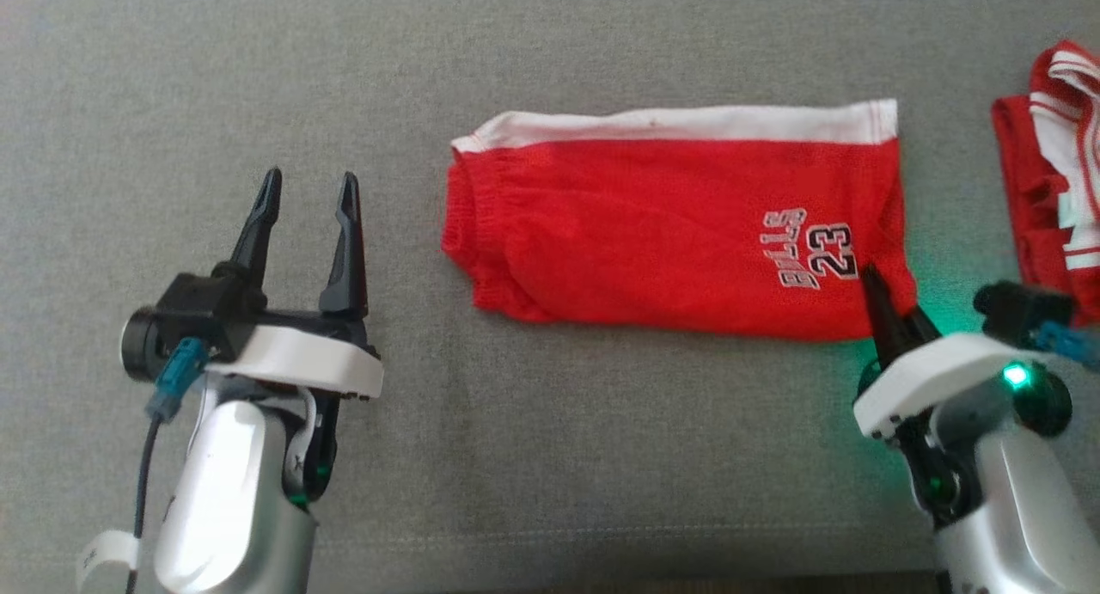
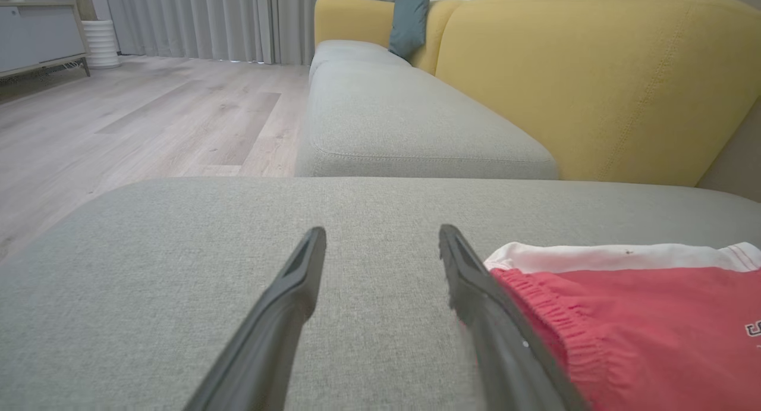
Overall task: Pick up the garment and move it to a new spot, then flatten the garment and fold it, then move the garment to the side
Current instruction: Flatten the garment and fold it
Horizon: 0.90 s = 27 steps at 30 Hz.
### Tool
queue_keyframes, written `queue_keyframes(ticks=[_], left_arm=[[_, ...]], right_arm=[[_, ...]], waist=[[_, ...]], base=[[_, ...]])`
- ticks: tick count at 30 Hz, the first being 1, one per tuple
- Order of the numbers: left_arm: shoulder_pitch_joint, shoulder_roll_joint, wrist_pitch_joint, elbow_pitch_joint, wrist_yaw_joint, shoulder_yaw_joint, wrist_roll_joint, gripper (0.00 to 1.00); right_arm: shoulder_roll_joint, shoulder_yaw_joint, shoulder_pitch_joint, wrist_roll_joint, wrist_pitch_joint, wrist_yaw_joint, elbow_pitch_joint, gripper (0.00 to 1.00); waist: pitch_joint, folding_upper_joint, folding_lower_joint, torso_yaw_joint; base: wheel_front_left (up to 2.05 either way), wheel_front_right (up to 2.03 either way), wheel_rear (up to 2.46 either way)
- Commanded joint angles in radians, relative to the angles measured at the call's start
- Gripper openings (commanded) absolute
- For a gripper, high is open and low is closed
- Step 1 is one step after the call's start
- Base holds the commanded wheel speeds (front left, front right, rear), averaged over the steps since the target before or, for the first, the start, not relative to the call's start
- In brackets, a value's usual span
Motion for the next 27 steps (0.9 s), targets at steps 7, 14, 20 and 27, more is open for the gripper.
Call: queue_keyframes(ticks=[7, 14, 20, 27], left_arm=[[0.009, 0.011, -0.005, -0.018, -0.006, 0.027, 0.010, 1.00], [0.017, 0.011, -0.005, -0.007, -0.006, 0.009, -0.001, 1.00], [0.024, 0.011, -0.005, -0.003, 0.003, -0.013, -0.018, 1.00], [0.029, 0.011, -0.005, 0.000, 0.013, -0.038, -0.034, 1.00]], right_arm=[[0.011, -0.010, 0.031, 0.000, -0.004, -0.001, -0.041, 0.00], [0.018, 0.064, -0.055, -0.036, 0.031, -0.001, -0.123, 0.00], [0.029, 0.279, -0.164, -0.028, 0.079, -0.001, -0.182, 0.00], [0.033, 0.523, -0.206, 0.120, 0.055, -0.001, -0.094, 0.00]], waist=[[-0.031, 0.0000, 0.0000, -0.006], [-0.061, 0.0000, 0.0000, 0.011], [-0.080, 0.0000, 0.0000, 0.043], [-0.083, 0.0000, 0.0000, 0.093]], base=[[0.00, 0.00, 0.00], [0.00, 0.00, 0.00], [0.00, 0.00, 0.00], [0.00, 0.00, 0.00]])
